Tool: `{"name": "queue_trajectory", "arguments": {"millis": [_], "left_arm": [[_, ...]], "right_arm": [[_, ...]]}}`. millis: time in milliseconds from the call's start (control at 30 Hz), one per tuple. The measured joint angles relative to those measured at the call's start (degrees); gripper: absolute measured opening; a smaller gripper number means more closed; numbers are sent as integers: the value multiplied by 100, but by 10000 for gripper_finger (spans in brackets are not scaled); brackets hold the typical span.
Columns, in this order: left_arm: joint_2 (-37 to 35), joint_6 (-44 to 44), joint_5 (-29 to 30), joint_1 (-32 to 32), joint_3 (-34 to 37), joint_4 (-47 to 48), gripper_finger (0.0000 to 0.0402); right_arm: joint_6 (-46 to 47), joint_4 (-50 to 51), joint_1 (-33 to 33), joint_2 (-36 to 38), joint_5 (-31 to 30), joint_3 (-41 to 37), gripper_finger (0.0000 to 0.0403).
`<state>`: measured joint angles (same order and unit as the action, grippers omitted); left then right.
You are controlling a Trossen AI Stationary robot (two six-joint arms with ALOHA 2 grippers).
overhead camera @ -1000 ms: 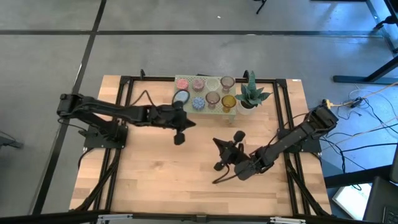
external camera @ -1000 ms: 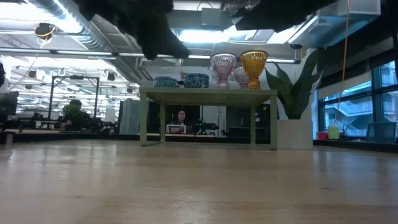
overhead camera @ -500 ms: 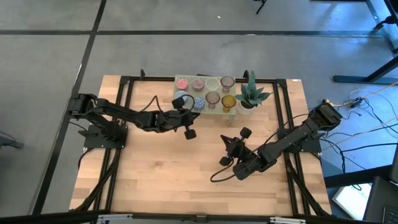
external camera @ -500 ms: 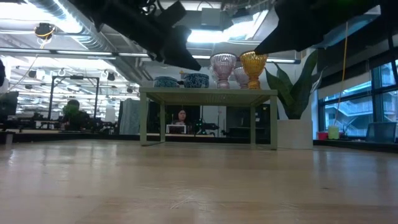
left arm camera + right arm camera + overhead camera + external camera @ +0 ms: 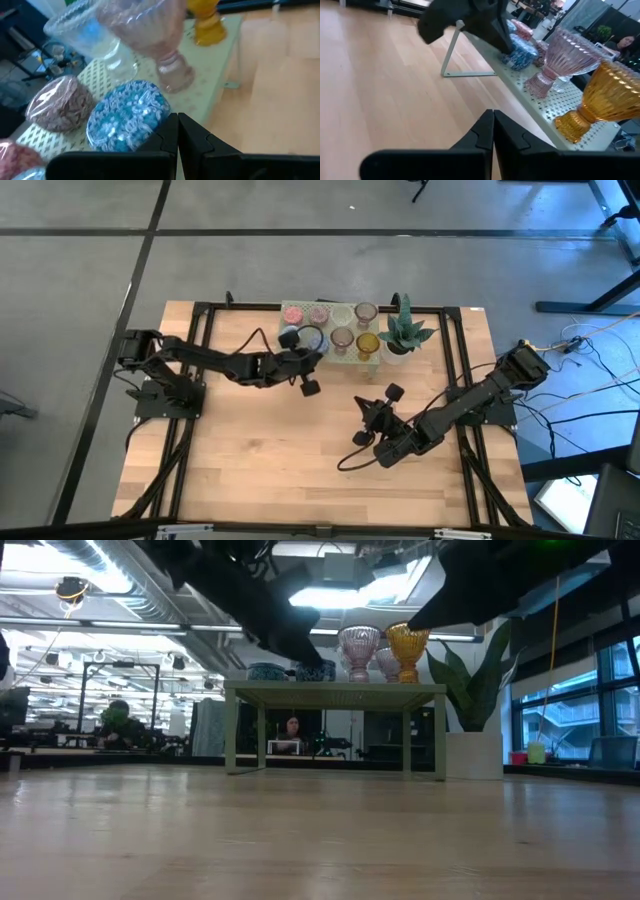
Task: Pick & Place candle stick holders
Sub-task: Adjust the blue scented candle on the shelf, then return to Home Position
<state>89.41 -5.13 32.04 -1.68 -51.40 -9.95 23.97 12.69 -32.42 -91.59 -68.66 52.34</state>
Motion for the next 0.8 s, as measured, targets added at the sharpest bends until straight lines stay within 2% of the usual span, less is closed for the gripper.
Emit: {"name": "queue_trajectory", "arguments": {"millis": [300,533,700,800], "left_arm": [[0,76,0,-240,0,8,2],[-19,75,-100,-146,0,-15,2],[-445,62,-83,256,0,-108,2],[-945,84,-21,480,2,24,2]], "right_arm": [[2,0,13,0,142,1,4],[-15,0,13,0,140,1,16],[-99,10,11,27,146,0,5],[-352,30,13,230,485,1,4]]}}
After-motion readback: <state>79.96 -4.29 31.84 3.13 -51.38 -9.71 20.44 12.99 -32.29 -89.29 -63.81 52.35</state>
